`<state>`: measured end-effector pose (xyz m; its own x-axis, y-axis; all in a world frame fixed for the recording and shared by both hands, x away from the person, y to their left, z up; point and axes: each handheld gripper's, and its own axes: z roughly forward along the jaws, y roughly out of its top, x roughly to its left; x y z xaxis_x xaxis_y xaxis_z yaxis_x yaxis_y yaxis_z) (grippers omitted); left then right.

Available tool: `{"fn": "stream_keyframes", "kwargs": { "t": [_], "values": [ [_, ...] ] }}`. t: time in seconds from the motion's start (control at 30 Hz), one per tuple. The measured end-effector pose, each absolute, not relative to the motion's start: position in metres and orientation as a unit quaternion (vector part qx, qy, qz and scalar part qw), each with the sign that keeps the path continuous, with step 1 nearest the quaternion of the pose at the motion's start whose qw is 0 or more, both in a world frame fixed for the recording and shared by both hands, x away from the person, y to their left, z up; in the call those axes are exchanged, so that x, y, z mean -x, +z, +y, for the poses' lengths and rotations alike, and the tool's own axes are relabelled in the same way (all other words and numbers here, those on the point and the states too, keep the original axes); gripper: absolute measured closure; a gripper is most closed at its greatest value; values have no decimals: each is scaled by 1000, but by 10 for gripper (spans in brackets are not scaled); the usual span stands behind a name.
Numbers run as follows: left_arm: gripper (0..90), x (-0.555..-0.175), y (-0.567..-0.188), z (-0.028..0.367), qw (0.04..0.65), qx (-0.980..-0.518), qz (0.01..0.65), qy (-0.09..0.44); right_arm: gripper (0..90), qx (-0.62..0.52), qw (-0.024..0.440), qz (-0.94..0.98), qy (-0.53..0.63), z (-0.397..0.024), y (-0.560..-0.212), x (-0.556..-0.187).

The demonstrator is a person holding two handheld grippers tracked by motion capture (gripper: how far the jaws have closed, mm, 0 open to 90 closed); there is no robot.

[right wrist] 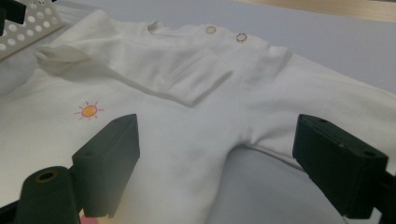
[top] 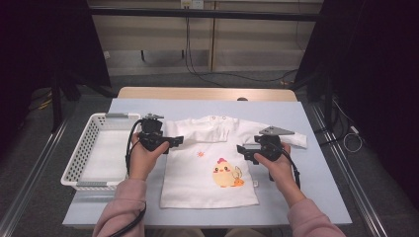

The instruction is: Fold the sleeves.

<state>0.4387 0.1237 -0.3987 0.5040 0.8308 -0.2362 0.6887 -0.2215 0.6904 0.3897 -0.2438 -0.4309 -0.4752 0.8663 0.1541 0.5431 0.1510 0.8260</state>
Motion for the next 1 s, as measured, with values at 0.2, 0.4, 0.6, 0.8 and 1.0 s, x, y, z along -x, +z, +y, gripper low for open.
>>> {"fn": "stream_keyframes", "kwargs": {
  "t": [0.2, 0.4, 0.6, 0.8, 1.0],
  "values": [
    [123, -438, -399, 125, 387, -780, 484, 94, 162, -493, 194, 735, 423, -253, -430, -401],
    [123, -438, -398, 126, 388, -777, 486, 96, 180, -512, 215, 728, 402, -275, -427, -409],
    [121, -437, -397, 128, 388, -778, 485, 99, 190, -530, 222, 719, 391, -294, -422, -414],
    [120, -436, -396, 129, 387, -777, 485, 105, 181, -552, 228, 706, 381, -315, -417, -418],
    [120, -437, -398, 128, 385, -779, 483, 102, 188, -564, 238, 701, 366, -329, -417, -421]
  ]
}}
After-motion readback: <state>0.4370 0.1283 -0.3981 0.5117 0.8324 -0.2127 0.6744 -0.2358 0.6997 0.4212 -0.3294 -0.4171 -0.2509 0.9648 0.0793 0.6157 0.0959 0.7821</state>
